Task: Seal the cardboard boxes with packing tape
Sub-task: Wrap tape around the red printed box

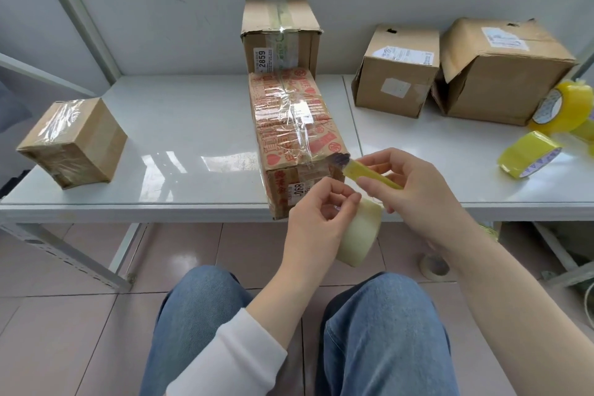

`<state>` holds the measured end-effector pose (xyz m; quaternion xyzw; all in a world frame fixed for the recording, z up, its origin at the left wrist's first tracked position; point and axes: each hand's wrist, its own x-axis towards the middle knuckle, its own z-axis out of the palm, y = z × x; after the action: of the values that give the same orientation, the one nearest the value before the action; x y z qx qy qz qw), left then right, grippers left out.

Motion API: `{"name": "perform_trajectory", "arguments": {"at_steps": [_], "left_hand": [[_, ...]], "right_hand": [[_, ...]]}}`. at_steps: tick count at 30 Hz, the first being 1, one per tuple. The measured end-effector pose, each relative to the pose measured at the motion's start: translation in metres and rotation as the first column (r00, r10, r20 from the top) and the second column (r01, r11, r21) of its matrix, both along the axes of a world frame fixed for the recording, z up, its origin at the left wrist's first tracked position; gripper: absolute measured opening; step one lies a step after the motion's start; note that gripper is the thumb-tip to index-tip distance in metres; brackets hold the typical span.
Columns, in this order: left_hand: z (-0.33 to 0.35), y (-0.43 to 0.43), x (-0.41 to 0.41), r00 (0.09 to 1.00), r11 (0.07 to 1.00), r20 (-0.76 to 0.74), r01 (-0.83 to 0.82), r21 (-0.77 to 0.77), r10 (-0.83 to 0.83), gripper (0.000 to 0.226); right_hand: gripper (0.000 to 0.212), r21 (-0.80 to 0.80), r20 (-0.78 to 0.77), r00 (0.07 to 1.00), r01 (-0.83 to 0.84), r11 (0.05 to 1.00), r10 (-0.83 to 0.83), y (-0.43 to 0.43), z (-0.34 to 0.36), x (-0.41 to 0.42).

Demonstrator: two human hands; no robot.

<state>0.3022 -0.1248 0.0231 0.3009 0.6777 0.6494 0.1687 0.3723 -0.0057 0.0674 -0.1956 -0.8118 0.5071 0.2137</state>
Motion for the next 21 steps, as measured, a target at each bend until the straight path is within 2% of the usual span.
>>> {"name": "perform_trajectory", "arguments": {"at_steps": [5, 6, 9, 12, 18, 21], "left_hand": [[0.008, 0.028, 0.007, 0.995, 0.995, 0.029, 0.098, 0.012, -0.098, 0.007], [0.009, 0.037, 0.007, 0.992, 0.992, 0.037, 0.124, -0.01, -0.123, 0.015], [0.009, 0.066, -0.001, 0.982, 0.981, 0.078, 0.176, -0.077, -0.17, 0.062], [0.003, 0.097, -0.01, 0.985, 0.98, 0.056, 0.167, -0.104, -0.162, 0.062], [-0.022, 0.148, -0.027, 0.994, 0.985, 0.033, 0.111, -0.133, -0.107, 0.049], [-0.035, 0.166, -0.038, 0.992, 0.978, -0.105, 0.052, -0.202, -0.074, 0.041]], "right_hand": [[0.01, -0.236, -0.086, 0.982, 0.144, 0.961, -0.168, 0.024, 0.002, 0.012], [0.01, -0.276, -0.081, 0.974, 0.183, 0.943, -0.213, 0.032, 0.002, 0.014], [0.013, -0.358, 0.008, 0.953, 0.285, 0.889, -0.302, 0.06, -0.002, 0.016], [0.01, -0.411, 0.064, 0.933, 0.348, 0.843, -0.354, 0.089, -0.013, 0.011], [0.011, -0.305, 0.082, 0.895, 0.442, 0.844, -0.439, 0.136, -0.055, -0.018], [0.02, -0.184, 0.119, 0.873, 0.487, 0.854, -0.473, 0.153, -0.076, -0.033]]}}
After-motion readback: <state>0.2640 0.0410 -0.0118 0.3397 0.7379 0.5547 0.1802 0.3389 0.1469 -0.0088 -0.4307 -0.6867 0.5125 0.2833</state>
